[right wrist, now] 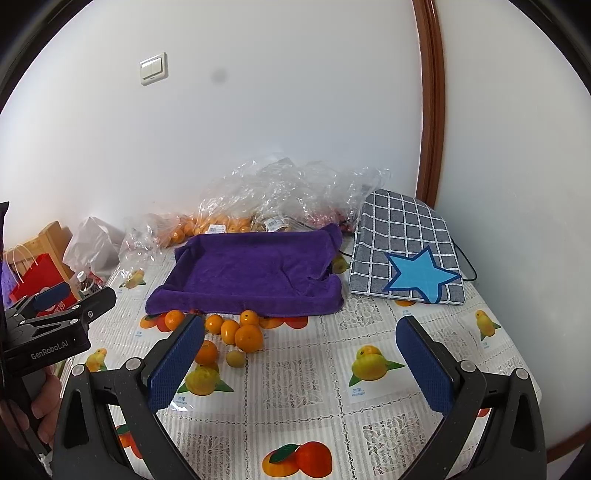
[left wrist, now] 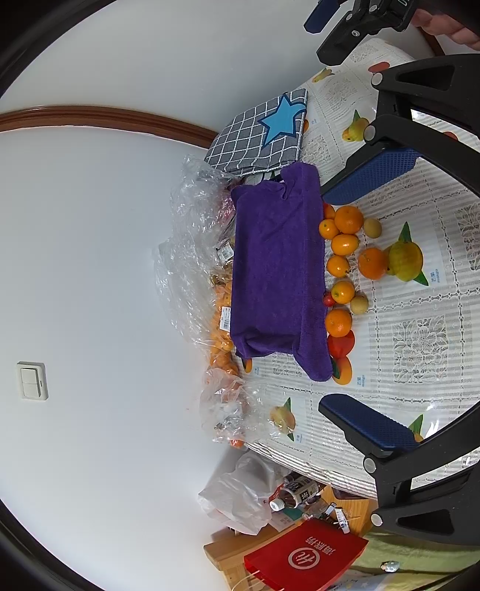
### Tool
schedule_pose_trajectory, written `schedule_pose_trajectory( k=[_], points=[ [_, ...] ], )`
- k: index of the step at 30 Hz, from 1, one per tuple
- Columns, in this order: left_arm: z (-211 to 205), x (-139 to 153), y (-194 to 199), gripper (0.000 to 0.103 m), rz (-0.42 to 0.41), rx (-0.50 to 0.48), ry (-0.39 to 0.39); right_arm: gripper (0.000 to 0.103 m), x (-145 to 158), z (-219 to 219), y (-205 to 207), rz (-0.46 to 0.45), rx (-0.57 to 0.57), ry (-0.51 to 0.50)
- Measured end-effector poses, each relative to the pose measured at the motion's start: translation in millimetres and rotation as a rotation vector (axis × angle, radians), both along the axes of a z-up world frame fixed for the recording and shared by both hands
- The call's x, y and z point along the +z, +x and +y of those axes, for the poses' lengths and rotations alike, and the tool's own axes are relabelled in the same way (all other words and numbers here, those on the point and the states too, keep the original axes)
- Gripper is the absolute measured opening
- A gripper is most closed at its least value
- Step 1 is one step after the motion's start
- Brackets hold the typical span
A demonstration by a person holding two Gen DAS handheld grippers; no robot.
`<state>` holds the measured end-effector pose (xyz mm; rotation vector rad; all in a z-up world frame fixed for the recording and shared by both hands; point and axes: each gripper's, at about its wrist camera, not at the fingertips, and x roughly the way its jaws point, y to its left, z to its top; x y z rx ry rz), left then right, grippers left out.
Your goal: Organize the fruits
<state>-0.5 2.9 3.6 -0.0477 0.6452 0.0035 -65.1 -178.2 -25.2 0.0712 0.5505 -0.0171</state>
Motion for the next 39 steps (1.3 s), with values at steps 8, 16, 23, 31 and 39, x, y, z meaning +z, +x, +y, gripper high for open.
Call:
schedule_pose_trajectory(
  k=[8,16,23,31,39],
  points=[
    [-0.1,0.0,-0.1,0.103,-0.001,0.0,0.002,0.102,0.9,1.0,-0.6,-0.001,0.002,-0.001],
    [0.2,0.2,-0.2,0.103,-0.001,0.0,0.001,0.102,2.7,2.3,-0.2,-0.006,0.005,-0.001],
    [0.5,0.2,-0.2,0.103,-0.003,0.0,0.001,0.102,1.5,2.2,-1.8,-0.01,0.008,0.0],
    [0.3,0.2,-0.8,0.103,-0.004,-0.002,0.001,0.102,0.1,3.6,-3.0,-0.015,0.008,-0.005],
    [3.9,-1.0,3.4,0.103,-0.003,-0.001,0.003,0.102,-2.6,5.9,-0.6,-0.018,0.011,-0.012]
  ],
)
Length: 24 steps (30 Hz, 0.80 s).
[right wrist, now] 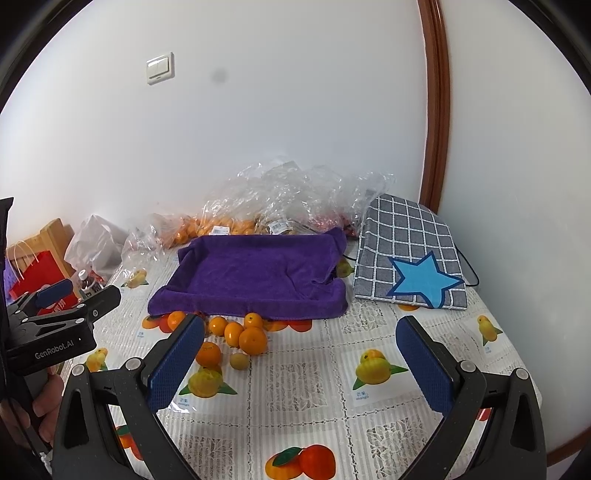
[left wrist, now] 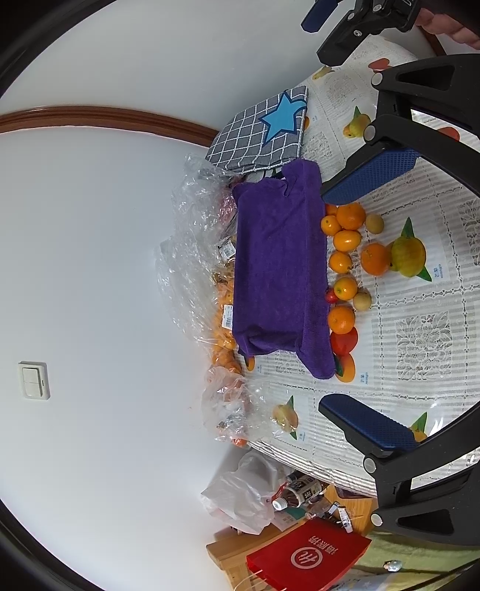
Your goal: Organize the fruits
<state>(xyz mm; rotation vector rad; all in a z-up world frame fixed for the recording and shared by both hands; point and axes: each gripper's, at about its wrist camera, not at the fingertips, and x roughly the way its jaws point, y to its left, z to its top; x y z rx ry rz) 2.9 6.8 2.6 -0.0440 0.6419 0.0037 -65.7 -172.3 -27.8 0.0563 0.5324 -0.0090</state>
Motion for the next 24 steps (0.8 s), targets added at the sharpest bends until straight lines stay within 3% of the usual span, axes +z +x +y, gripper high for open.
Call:
schedule_pose_trajectory(
  k=[6,15,22,24],
  points=[
    [9.6,-7.9,11.0,0.103,0.014,0.017,-0.007,0.102,-10.8,2.7,11.1,0.014,-0.004,-0.011],
    [26.0,-46.2,26.4,0.103,0.077,0.048,-0.005,0.101,-42.0,6.6,37.4,0.07,0.018,-0.002],
    [43.1,-75.7,35.2,0.1,0.121,0.057,-0.014,0.087,-82.5,11.9,63.9,0.174,0.042,0.019],
    [45.8,-83.9,39.7,0.1,0.14,0.058,0.012,0.076,-97.0,12.6,70.3,0.194,0.051,0.033]
  ],
)
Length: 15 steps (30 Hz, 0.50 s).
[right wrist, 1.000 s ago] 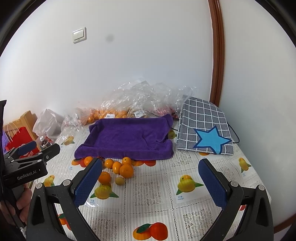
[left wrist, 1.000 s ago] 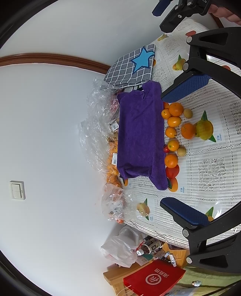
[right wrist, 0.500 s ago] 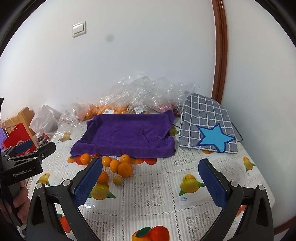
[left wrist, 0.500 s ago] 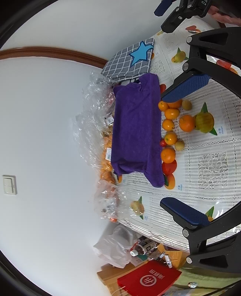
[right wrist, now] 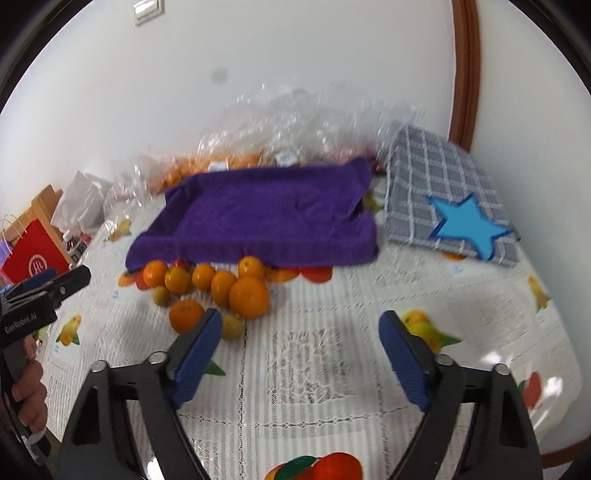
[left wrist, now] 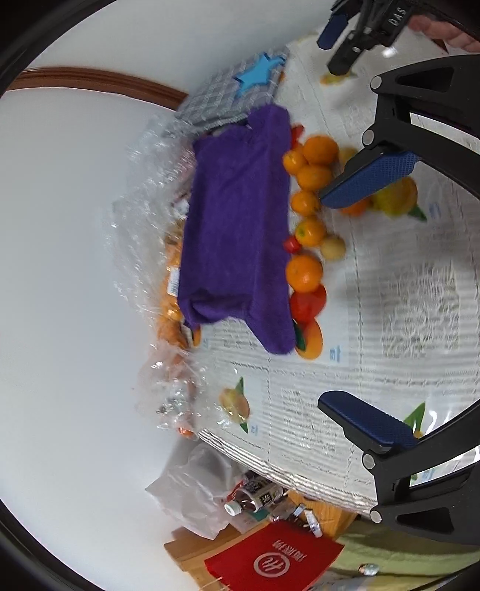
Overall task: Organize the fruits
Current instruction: 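Lower the right tool and close it on a small yellow-green fruit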
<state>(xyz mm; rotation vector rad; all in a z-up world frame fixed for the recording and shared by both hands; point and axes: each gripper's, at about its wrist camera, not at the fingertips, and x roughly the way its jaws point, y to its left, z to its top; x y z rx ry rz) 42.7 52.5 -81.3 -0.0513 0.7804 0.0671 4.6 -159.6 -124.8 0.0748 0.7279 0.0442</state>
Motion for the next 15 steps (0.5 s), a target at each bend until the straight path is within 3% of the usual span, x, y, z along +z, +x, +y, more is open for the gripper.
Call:
schedule_pose_trajectory(
  k=[6,15],
  points=[
    [19.3,-25.0,8.7,0.097,0.052,0.027,-0.014,0.054,-32.5,10.7,15.3,0.042,0.063,0.064],
    [41.6,-56.1,16.2,0.093,0.096,0.055,-0.022,0.036,-61.6,41.7,42.2,0.097,0.167,0.077]
  ],
)
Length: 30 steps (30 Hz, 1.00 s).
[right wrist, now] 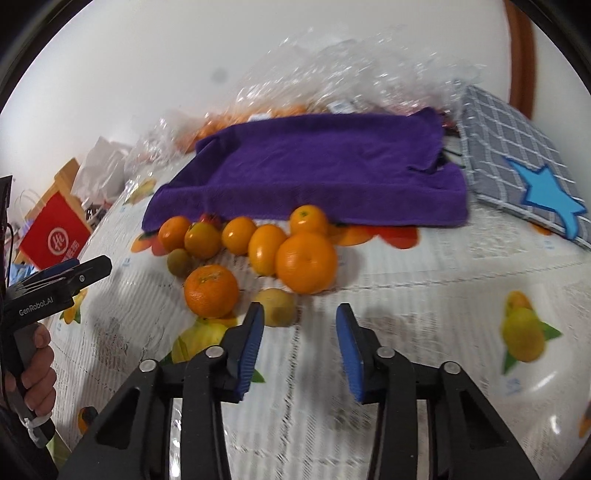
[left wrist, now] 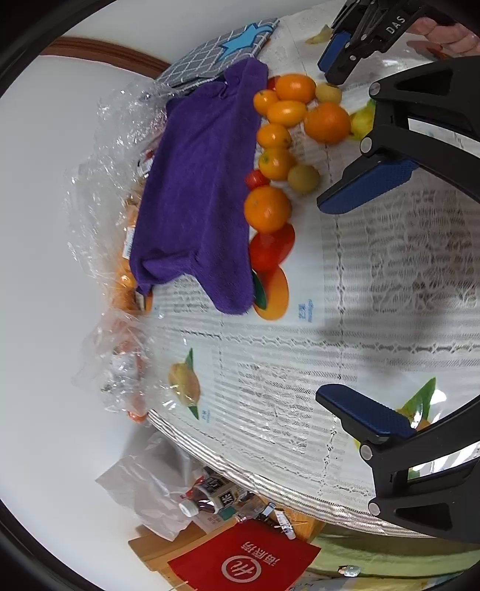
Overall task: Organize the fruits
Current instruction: 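Lower the right tool and close it on a small yellow-green fruit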
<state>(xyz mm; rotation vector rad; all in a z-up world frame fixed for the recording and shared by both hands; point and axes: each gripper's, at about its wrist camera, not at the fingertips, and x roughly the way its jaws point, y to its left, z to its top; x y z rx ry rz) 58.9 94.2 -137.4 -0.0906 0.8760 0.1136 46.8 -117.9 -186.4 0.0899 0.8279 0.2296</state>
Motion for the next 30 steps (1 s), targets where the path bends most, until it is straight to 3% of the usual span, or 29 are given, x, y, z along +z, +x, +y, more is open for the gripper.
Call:
schedule_pose_trajectory(
  k=[5,12,25,30],
  points=[
    [9.6,-12.0,4.9,0.088,0.012,0.002,-0.035,0.034,-11.9,10.4,12.4,0.032,0.027,0.016],
    [6.1,-23.4,17.2,0.079,0.019,-0.031,-0.092,0.028,-15.3,16.7,13.7,0.004,0.052,-0.005],
    [-19.9,-15.4,53.8,0.077,-0.042,-0.085,-0.206,0.028,-13.1,-38.7,-11.6,-0.04,-0.052,-0.114],
    [-28.8,-24.0,66.3,0.058,0.009,-0.117,-0.216,0.028,-15.4,-58.1,-8.6,-0.038,-0.082,-0.097]
  ],
)
